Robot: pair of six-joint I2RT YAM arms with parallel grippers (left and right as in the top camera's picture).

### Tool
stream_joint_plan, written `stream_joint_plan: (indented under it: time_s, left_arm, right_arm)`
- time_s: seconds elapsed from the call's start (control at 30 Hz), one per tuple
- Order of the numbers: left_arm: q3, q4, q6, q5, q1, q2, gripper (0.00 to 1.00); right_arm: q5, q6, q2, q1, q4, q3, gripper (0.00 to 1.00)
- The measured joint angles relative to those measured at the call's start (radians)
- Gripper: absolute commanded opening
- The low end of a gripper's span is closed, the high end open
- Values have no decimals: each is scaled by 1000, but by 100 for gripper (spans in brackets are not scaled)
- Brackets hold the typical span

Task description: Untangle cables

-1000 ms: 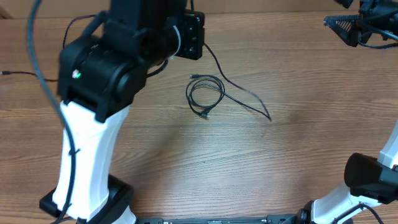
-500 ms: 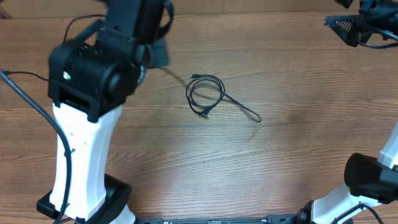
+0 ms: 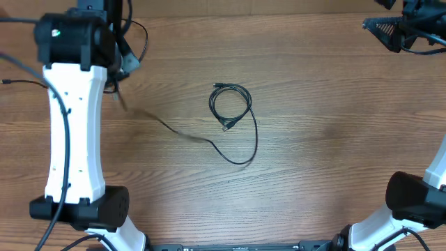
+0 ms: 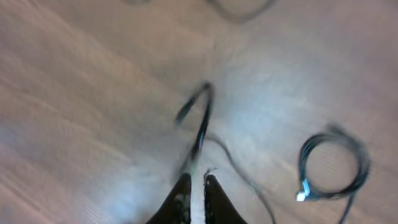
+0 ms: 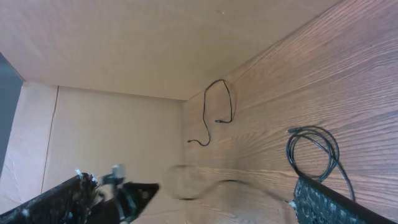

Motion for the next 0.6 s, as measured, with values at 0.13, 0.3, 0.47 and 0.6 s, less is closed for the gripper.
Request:
stream_joint_plan:
  time_s: [0.13, 0.3, 0.47, 0.6]
  left_arm:
    - [-150, 40, 8, 39, 0, 1, 14]
    - [-303, 80, 34, 76, 0, 2, 49]
    - [-397, 107, 148, 229, 0, 3, 77]
    - [-444, 110, 331, 444, -10, 3, 91]
  right_arm:
    - [0, 0, 0, 0, 0, 0, 100]
    - [0, 0, 0, 0, 0, 0, 100]
    - [0, 0, 0, 0, 0, 0, 100]
    - [0, 0, 0, 0, 0, 0, 100]
